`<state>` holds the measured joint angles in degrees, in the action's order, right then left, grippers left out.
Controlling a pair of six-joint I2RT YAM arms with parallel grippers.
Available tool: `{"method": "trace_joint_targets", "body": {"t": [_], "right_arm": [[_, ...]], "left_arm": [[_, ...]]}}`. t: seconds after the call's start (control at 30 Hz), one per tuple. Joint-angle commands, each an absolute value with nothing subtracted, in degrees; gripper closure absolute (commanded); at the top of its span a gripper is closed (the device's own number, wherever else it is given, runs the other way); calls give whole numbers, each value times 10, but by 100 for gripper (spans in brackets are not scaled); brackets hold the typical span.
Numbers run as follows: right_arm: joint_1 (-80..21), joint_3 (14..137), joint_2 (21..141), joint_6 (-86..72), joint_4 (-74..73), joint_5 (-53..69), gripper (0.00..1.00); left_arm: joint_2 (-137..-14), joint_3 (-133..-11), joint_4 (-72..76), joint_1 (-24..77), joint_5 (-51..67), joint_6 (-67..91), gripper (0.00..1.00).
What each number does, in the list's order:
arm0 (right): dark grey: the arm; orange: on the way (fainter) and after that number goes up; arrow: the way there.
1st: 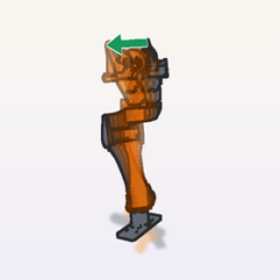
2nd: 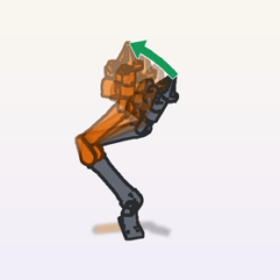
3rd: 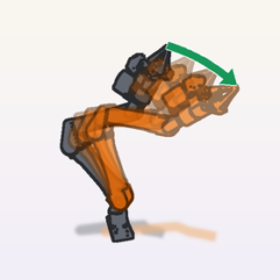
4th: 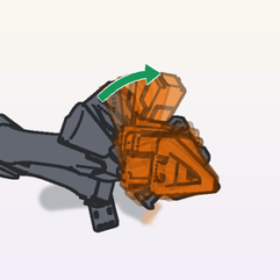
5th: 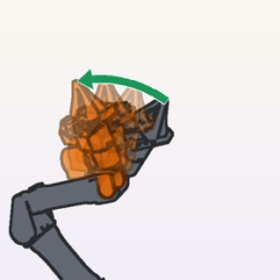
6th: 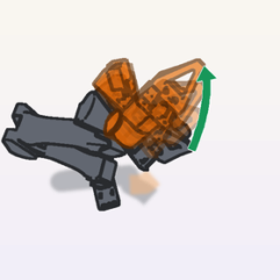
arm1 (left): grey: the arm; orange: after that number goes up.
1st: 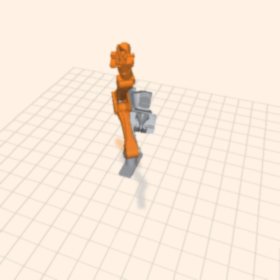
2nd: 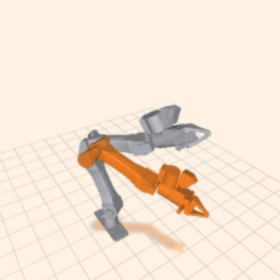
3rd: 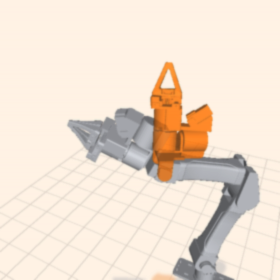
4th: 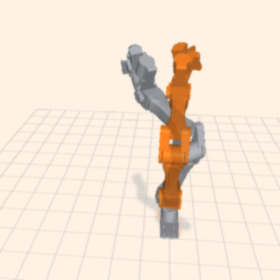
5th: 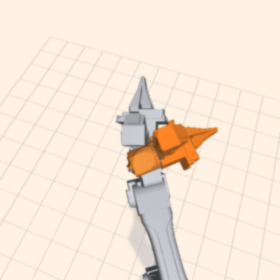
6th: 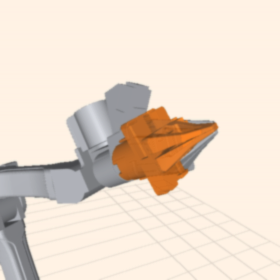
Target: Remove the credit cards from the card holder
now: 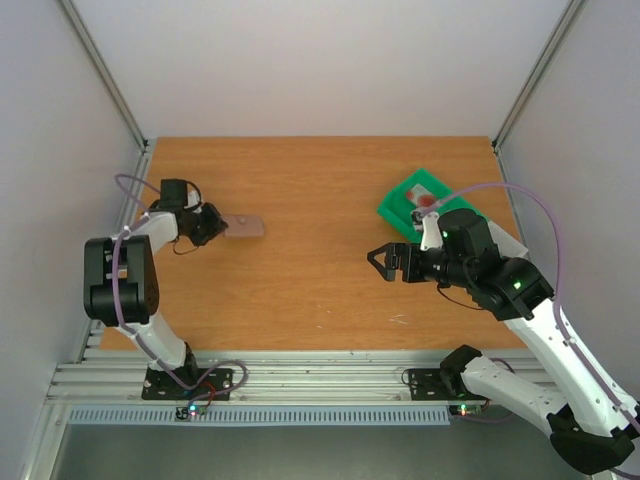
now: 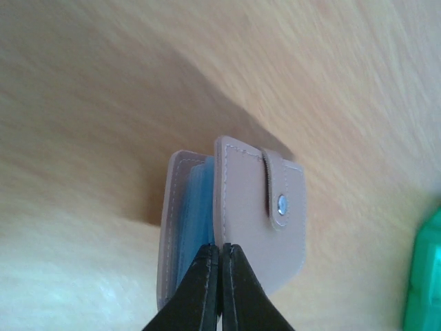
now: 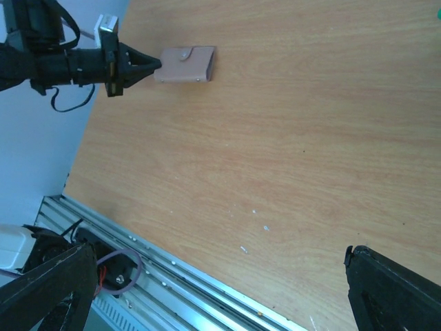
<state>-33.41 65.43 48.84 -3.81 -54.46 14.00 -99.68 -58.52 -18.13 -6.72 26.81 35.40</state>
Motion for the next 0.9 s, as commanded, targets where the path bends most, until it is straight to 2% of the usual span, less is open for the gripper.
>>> {"method": "trace_joint_targets", "body": {"t": [0.0,0.3,0.53,0.87], "right_arm": [[-331,636,495,-48,-550,151,2],[-332,599,527,-61,-511,198,11],[-338,559,567,-70,-451,242,20],[-408,538,680,-52,-404,208,32]], "left_arm": [[-942,-537,-175,-42,338,330,100],[-880,-461,-216,44,352,293,100],[-865,-432,-186,129,388,305,100],[-900,-445,-200,213,433,274,99]]}}
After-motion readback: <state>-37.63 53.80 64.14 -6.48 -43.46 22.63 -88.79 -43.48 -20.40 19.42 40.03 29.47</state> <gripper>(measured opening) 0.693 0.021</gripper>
